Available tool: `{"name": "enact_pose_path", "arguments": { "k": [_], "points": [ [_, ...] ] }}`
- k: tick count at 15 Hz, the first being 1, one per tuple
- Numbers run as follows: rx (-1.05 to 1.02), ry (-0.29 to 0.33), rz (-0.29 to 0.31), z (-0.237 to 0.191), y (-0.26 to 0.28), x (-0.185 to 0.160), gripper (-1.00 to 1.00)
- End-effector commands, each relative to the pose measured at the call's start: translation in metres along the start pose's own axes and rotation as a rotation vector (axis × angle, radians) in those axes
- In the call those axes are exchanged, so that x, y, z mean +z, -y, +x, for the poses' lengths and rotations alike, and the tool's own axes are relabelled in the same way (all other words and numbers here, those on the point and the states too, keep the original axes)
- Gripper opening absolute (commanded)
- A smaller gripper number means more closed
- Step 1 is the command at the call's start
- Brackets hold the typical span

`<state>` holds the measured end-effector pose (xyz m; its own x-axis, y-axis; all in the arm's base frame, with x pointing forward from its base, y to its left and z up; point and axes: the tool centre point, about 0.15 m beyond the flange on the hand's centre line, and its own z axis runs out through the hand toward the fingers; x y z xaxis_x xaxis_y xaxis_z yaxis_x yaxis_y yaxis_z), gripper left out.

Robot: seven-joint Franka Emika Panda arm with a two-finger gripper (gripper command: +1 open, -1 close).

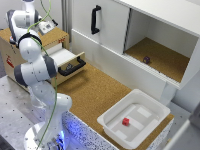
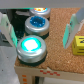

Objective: Turn off the green led light

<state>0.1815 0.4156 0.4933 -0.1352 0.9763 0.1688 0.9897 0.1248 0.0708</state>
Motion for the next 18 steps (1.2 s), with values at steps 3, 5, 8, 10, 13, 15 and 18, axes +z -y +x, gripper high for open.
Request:
{"name": "enact_pose_path", "arguments": {
  "k": [3,5,8,10,13,15,18],
  "points": [
    [0.036,0.066,-0.004,-0.007,-0.006,-0.009,1.0],
    [0.068,0.182,-0.022,0.004,-0.006,-0.012,1.0],
    [0.129,0.32,0.02,0.017,0.0,-0.005,1.0],
    [0.139,0.296,0.077,0.029,0.011,-0.002,1.0],
    [0.15,0.301,0.067,0.043,0.015,0.005,1.0],
    [0.18,0.271,0.06,0.041,0.008,0.006,1.0],
    [0.232,0.197,0.062,0.034,-0.005,0.004,-1.0]
  ]
}}
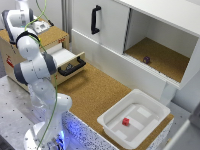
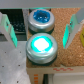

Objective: Turn off the green led light

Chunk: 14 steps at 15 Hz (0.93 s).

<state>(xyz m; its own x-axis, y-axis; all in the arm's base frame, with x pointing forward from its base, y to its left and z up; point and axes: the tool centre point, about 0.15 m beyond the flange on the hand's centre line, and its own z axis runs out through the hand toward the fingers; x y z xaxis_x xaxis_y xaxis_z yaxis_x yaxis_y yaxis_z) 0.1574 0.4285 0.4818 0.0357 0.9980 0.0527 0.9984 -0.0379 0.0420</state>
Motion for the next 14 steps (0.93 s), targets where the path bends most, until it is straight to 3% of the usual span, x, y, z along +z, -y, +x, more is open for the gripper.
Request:
{"name": "enact_pose_path", "arguments": {
  "k": [1,5,14],
  "points": [
    [0.063,0.076,0.046,0.023,-0.025,-0.011,-1.0],
    [0.065,0.052,0.042,0.027,-0.028,-0.012,-1.0],
    [0.029,0.046,0.127,0.028,-0.003,0.012,-1.0]
  ]
}}
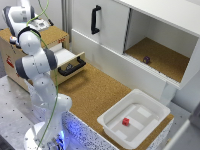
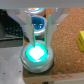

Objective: Turn off the green led light

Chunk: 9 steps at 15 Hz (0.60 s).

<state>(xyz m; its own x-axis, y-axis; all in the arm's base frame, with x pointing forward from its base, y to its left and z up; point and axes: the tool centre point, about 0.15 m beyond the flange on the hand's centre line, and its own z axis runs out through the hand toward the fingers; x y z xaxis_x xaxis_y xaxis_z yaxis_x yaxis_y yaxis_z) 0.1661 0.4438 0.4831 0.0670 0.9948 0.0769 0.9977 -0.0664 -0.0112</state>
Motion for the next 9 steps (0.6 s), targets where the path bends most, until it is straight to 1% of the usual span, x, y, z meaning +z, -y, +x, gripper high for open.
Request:
{"name": "enact_pose_path", "arguments": {
  "k": [1,4,7,8,9],
  "points": [
    [0.004,0.074,0.081,0.011,0.005,0.017,-1.0],
    [0.022,0.077,0.091,0.012,-0.004,0.032,-1.0],
    [0.036,0.107,0.13,0.014,-0.011,0.067,-1.0],
    [0.042,0.113,0.139,0.013,-0.012,0.074,-1.0],
    [0.047,0.088,0.121,0.013,-0.01,0.065,-1.0]
  ]
}}
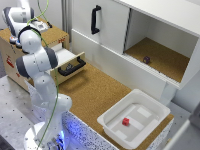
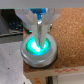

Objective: Turn off the green led light

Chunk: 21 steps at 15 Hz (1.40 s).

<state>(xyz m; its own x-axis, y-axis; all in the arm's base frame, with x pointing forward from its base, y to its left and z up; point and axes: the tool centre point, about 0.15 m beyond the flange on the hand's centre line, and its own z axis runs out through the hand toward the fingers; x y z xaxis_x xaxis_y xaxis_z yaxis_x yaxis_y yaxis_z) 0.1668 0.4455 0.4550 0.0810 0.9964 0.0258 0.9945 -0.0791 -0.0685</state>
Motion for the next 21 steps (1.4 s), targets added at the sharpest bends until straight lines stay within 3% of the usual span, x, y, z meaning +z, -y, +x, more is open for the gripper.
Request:
{"name": "enact_pose_path", "arguments": {
  "k": [1,3,4,7,13,21],
  "points": [
    [0.047,0.002,0.026,0.011,-0.008,0.013,-1.0],
    [0.049,-0.032,-0.026,0.005,0.0,-0.027,-1.0],
    [0.046,-0.041,-0.051,0.002,0.002,-0.044,1.0],
    [0.017,-0.008,-0.09,0.005,0.003,-0.063,1.0],
    [-0.028,0.02,-0.07,0.019,0.001,-0.049,1.0],
    [-0.109,0.024,-0.104,0.049,-0.041,-0.042,1.0]
  ]
}}
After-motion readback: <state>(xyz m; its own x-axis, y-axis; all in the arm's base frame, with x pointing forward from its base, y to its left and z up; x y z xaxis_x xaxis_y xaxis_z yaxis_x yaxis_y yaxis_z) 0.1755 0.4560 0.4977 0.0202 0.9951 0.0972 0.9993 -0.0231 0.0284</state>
